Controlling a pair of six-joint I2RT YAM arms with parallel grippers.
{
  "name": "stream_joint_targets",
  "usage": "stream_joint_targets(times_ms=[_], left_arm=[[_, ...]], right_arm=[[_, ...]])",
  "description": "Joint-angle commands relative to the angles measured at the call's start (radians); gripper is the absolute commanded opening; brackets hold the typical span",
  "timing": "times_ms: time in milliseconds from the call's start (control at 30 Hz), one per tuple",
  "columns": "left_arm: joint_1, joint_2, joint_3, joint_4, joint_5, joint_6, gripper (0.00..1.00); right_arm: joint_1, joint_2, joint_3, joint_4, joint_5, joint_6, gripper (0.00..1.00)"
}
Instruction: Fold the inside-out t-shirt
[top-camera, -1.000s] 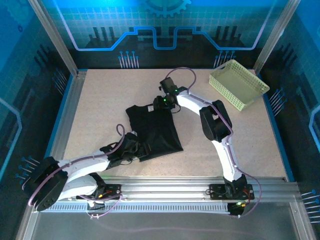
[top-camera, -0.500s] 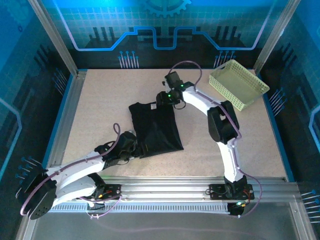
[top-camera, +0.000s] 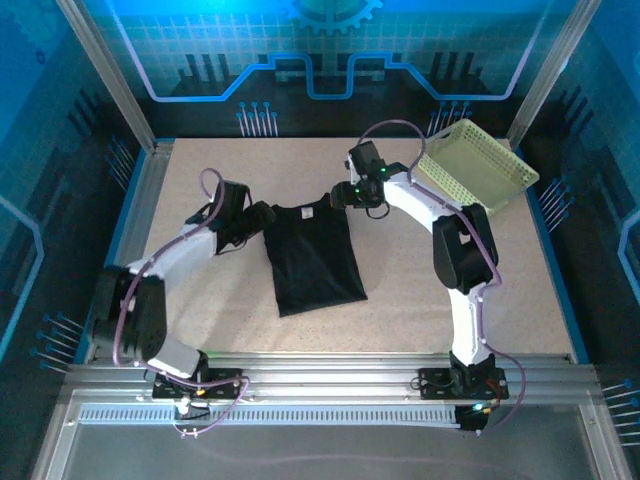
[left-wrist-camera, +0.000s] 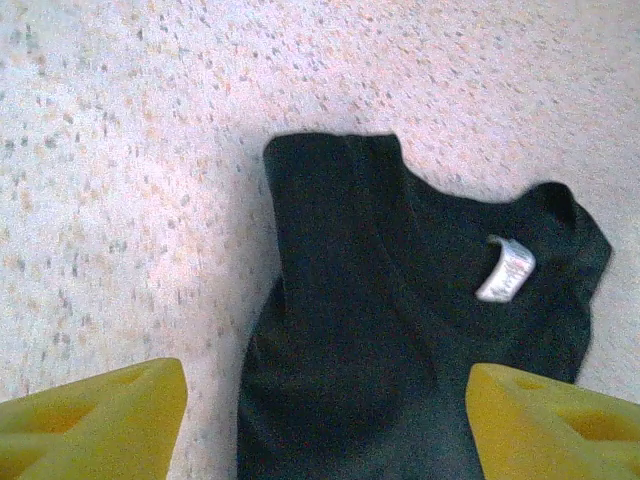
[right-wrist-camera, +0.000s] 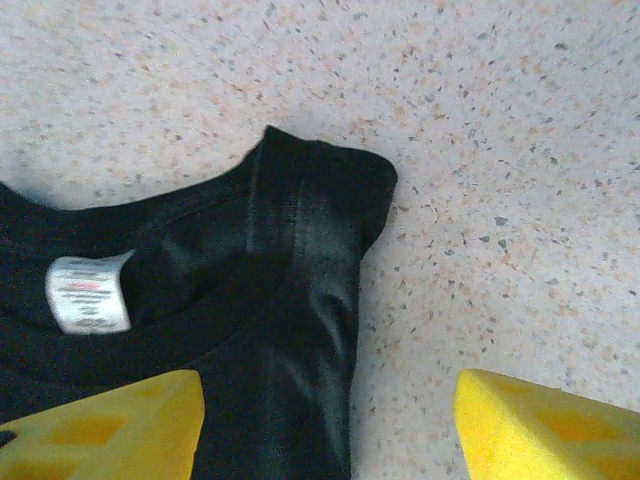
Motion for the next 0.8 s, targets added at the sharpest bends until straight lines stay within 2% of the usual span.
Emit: stream_joint_targets(times_ms=[0,200,400,633,767], left_arm=[[0.014,0.088,0.065,-0.036,0.043,0.026,0.78],[0.014,0.220,0.120,0.015,0.061,0.019,0.79],[0.013,0.313,0.153,0.064,0.099,0.015,0.76],[0.008,0.368,0.174,0.117,0.137,0.021,0.63],[-0.004,0.391,0.186,0.143,0.160,0.029,0.58]], right_arm=[[0.000,0.064,0.085,-0.034,0.010,-0.011,0.70],[0.009,0.160,0.185,-0.071,0.015,0.013,0.70],[0.016,0.192,0.211,-0.084,0.020,0.035,0.69],[0.032,0.258,0.250,-0.094,-0.009,0.040,0.68],[0.053,0.297,0.302,-0.129,-0.008,0.040,0.68]])
